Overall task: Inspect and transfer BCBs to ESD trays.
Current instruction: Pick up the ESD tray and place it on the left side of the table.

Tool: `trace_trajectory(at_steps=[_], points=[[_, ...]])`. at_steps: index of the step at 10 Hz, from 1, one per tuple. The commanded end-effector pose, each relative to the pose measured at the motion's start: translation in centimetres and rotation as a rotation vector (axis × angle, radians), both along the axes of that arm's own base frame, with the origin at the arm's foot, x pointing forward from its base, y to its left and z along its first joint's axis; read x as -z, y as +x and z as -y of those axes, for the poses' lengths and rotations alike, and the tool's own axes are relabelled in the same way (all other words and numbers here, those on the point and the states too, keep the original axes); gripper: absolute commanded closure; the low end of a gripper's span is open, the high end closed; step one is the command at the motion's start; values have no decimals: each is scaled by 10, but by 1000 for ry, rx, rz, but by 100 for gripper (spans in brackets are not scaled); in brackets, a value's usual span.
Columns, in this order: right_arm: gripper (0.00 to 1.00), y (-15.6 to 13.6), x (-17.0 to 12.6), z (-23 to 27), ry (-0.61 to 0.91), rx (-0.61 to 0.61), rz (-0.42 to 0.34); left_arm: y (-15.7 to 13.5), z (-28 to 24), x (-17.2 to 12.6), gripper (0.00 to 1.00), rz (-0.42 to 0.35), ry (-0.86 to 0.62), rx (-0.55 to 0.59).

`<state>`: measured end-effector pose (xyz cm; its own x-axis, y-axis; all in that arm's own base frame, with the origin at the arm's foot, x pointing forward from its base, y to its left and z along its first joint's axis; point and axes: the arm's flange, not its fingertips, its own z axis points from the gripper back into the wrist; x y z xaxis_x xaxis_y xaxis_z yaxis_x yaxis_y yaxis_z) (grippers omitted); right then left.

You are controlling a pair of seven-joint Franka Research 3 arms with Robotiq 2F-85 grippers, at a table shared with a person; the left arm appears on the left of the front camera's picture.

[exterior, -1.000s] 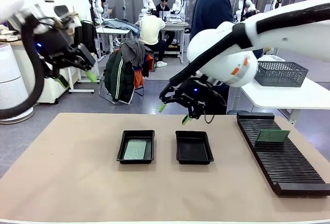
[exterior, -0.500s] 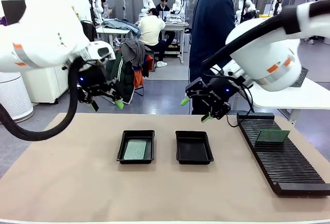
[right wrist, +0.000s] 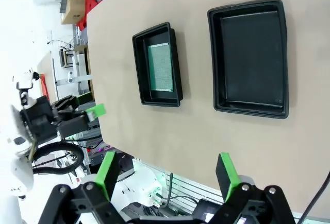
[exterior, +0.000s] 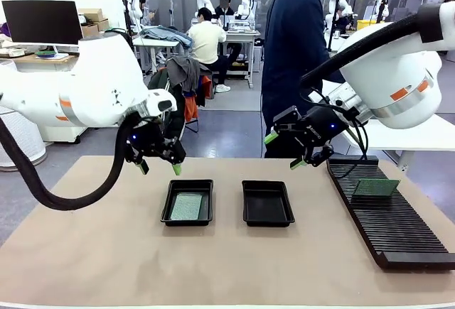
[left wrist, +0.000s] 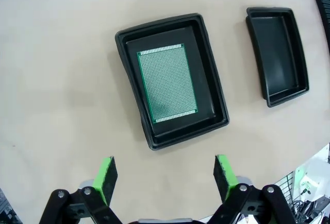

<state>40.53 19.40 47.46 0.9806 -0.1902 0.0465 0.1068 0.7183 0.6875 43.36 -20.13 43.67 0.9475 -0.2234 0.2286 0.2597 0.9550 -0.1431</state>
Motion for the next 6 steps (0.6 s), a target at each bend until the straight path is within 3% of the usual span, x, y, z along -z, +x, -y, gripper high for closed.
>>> trace_trajectory(at_steps=[1, 6], points=[[0, 1, 0, -5, -6, -6, 2, 9, 4, 24, 0, -1, 36, -36], [0, 1, 0, -5, -6, -6, 2, 27, -2, 82, 0, -10, 134, -157]])
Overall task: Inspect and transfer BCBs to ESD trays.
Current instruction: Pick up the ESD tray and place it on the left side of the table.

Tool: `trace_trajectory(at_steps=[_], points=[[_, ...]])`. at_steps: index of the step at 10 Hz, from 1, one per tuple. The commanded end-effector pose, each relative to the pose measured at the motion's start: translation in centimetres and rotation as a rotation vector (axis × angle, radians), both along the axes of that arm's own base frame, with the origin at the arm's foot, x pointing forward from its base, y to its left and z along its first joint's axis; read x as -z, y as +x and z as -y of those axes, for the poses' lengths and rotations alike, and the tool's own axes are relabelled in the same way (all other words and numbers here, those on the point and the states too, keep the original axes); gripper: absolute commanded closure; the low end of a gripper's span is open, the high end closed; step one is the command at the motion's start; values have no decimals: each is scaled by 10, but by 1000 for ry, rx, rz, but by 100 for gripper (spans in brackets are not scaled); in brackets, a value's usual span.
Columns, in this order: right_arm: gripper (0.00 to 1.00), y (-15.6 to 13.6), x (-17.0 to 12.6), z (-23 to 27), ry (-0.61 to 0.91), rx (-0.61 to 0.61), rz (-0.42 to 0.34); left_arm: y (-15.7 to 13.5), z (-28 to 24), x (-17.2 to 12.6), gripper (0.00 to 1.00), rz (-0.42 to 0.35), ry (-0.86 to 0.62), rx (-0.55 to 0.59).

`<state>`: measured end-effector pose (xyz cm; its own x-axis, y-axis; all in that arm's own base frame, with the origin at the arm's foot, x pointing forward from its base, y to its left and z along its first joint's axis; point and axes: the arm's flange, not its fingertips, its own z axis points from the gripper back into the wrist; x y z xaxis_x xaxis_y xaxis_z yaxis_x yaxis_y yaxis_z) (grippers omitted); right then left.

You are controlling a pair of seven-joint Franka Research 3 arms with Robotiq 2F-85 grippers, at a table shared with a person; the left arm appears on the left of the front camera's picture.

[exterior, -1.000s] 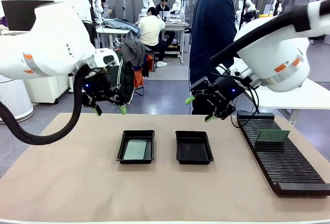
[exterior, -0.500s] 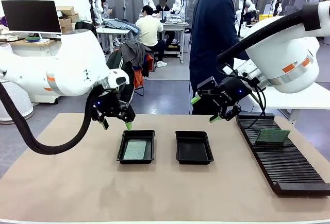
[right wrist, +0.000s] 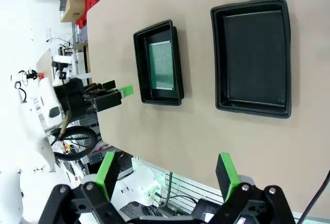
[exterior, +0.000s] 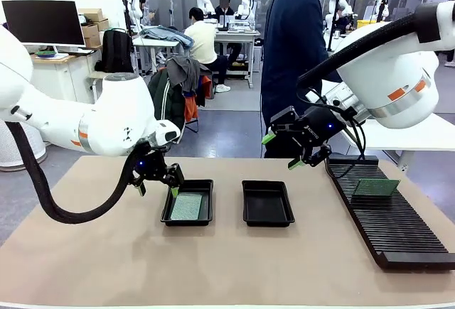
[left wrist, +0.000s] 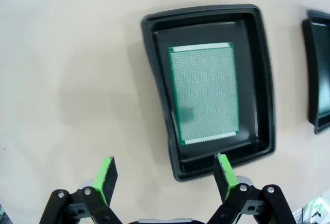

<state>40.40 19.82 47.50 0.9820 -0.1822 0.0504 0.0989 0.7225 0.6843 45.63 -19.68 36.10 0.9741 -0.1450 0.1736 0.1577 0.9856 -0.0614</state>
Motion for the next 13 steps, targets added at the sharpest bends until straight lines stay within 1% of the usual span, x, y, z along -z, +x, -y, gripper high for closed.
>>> trace_trajectory(at_steps=[1, 2, 3, 5, 7, 12, 13], points=[[0, 2, 0, -1, -1, 2, -1, 7, 2, 14, 0, 18, 66, -82], [0, 2, 0, -1, -1, 2, -1, 9, 3, 23, 0, 3, 71, -96], [0, 2, 0, -1, -1, 2, -1, 12, 3, 30, 0, 8, 77, -117], [0, 2, 0, -1, -1, 2, -1, 17, 5, 39, 0, 13, 84, -126], [0, 2, 0, -1, -1, 2, -1, 22, 9, 46, 0, 37, 94, -133], [0, 2, 0, -1, -1, 2, -1, 29, 22, 56, 0, 34, 76, -134], [0, 2, 0, -1, -1, 2, -1, 30, 22, 57, 2, 29, 77, -138]])
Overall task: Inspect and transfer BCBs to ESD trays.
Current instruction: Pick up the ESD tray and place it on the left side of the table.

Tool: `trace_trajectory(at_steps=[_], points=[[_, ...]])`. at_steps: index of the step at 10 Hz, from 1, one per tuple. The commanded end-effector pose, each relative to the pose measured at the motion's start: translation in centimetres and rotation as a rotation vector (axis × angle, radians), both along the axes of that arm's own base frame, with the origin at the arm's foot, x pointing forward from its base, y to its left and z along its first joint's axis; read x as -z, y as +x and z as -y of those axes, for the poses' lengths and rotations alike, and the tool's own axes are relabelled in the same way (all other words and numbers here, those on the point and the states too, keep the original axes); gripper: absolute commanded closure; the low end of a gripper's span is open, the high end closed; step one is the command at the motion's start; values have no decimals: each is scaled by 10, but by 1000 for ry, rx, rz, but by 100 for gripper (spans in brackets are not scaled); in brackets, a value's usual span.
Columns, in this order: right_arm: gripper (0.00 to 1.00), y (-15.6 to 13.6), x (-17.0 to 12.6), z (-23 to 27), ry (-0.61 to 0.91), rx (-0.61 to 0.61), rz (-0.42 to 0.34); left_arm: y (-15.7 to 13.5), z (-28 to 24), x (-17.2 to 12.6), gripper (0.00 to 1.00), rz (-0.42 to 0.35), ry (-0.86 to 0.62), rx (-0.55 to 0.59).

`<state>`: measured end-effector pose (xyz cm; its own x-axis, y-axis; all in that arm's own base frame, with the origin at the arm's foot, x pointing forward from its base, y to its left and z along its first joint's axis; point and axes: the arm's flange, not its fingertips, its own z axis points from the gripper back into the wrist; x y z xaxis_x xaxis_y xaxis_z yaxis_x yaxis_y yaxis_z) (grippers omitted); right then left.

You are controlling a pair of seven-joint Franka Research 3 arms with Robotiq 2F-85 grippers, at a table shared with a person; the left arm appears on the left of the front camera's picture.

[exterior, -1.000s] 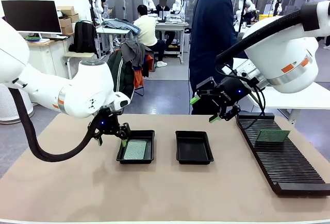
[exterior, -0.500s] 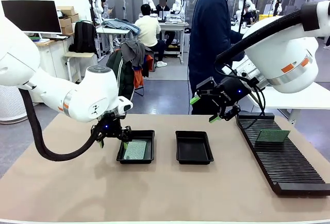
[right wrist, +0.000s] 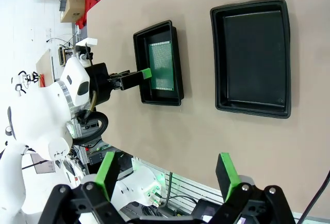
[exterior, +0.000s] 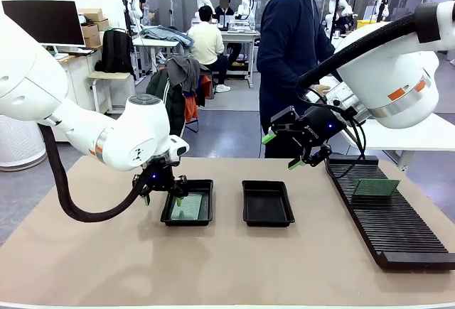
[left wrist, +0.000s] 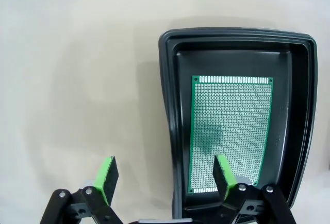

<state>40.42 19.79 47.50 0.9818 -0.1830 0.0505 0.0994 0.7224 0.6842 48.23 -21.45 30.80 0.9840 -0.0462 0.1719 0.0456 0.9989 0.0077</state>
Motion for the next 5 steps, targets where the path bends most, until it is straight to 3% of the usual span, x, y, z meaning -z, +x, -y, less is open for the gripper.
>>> trace_trajectory(at_steps=[1, 5], points=[[0, 2, 0, -1, -1, 1, -1, 4, 5, 7, 4, 21, 3, -27], [0, 2, 0, -1, -1, 1, -1, 6, 8, 8, 16, 22, -22, -33]])
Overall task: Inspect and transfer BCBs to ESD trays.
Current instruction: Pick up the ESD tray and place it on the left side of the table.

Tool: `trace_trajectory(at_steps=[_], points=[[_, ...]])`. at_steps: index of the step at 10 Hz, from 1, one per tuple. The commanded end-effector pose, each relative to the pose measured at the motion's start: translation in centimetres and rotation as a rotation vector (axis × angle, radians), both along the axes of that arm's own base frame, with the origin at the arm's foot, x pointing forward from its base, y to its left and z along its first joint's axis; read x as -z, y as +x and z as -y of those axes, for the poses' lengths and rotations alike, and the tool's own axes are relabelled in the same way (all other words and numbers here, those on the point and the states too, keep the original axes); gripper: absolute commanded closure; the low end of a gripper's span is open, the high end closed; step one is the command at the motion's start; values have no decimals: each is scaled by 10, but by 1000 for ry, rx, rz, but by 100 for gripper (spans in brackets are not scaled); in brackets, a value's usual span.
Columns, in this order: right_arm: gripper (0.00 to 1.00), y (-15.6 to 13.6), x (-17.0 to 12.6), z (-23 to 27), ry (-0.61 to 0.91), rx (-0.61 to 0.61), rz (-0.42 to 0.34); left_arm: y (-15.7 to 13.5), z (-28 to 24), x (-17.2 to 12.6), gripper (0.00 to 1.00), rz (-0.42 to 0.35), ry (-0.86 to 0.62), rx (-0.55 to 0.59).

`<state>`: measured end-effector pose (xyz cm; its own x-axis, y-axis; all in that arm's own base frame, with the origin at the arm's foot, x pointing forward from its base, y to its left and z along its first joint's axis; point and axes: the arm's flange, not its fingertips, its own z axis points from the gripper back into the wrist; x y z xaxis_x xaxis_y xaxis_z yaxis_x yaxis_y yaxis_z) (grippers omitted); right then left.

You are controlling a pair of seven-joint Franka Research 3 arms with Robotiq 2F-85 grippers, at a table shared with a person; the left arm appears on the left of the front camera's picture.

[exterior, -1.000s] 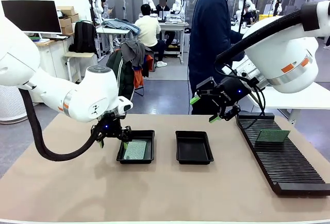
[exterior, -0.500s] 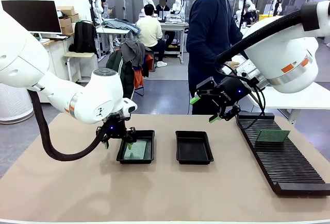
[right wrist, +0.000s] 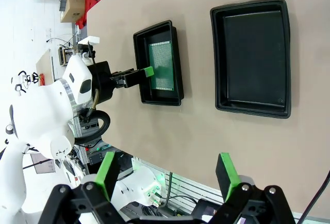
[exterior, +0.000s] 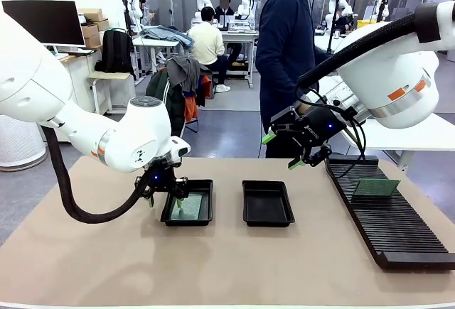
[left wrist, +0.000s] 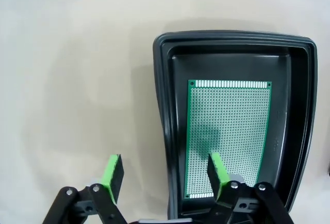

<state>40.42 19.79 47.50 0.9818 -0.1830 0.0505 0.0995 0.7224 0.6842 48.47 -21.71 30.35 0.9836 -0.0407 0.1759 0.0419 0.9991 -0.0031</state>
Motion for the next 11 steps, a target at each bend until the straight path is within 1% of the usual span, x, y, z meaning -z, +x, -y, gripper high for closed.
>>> trace_trajectory(at_steps=[1, 6, 11], points=[[0, 2, 0, -1, -1, 1, -1, 3, 5, 4, 20, 18, -17, -32], [0, 2, 0, -1, -1, 1, -1, 3, 2, 2, 40, 17, -9, -37], [0, 2, 0, -1, -1, 1, -1, 6, 5, 1, 75, 17, -32, -34]])
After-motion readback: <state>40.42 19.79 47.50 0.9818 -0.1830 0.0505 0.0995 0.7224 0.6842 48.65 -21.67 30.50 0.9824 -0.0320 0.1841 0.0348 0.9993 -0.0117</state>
